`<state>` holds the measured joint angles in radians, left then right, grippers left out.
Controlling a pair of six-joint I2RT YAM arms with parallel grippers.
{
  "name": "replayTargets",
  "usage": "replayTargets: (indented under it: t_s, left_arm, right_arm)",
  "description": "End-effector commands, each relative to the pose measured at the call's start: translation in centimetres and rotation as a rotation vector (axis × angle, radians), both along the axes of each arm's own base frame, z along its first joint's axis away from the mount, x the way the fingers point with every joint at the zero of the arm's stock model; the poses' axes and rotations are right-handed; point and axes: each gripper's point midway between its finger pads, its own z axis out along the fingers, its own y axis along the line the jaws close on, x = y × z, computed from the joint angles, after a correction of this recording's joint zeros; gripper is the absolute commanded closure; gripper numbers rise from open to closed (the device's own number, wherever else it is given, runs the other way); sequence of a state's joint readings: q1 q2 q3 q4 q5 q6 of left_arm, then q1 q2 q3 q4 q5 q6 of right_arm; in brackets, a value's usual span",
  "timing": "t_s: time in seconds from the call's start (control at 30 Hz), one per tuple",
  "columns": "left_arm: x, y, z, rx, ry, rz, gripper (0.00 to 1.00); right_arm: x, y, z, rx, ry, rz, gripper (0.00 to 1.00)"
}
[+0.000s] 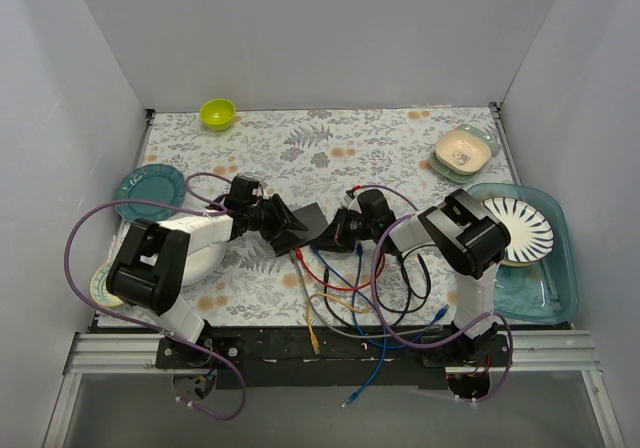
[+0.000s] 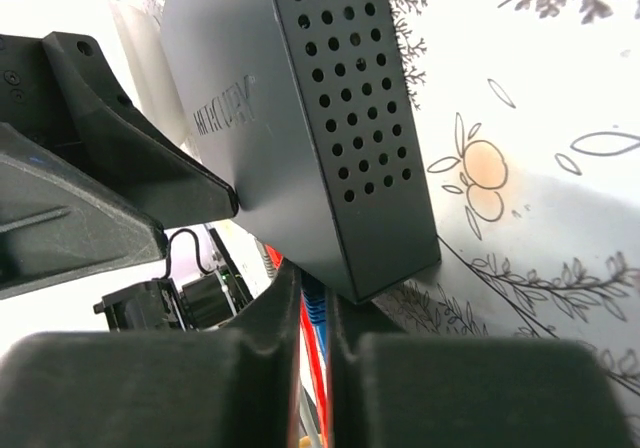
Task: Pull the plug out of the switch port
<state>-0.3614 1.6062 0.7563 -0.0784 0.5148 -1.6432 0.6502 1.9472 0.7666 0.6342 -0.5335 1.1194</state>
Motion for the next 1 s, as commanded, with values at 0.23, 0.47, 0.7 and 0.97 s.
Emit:
replayTargets:
  t_s: [0.23,0.47,0.7,0.97]
  left_arm:
    - [-3.4,-1.2,0.7,-0.105,0.016,-0.092,0.56]
    - [-2.4,-0.9,-1.9,-0.037,0.072,-0.052,0.56]
    - [-0.3,-1.3,-3.7,-0.012,0.121,0.007,0.57]
    - [0.6,-0.2,-4.6,0.071,0.118,0.048,0.57]
  right_arm:
    - [-0.7,-0.8,-2.1,-0.068,-0.004,0.007,0.99]
    - [-1.8,-1.4,-3.0,-0.115,-0.019,0.088,0.99]
    - [-4.3,-2.4,-3.5,-0.138,-0.010,0.168,0.99]
    - [-5.2,-3.3,-2.7,-0.125,-0.015,0.185,0.99]
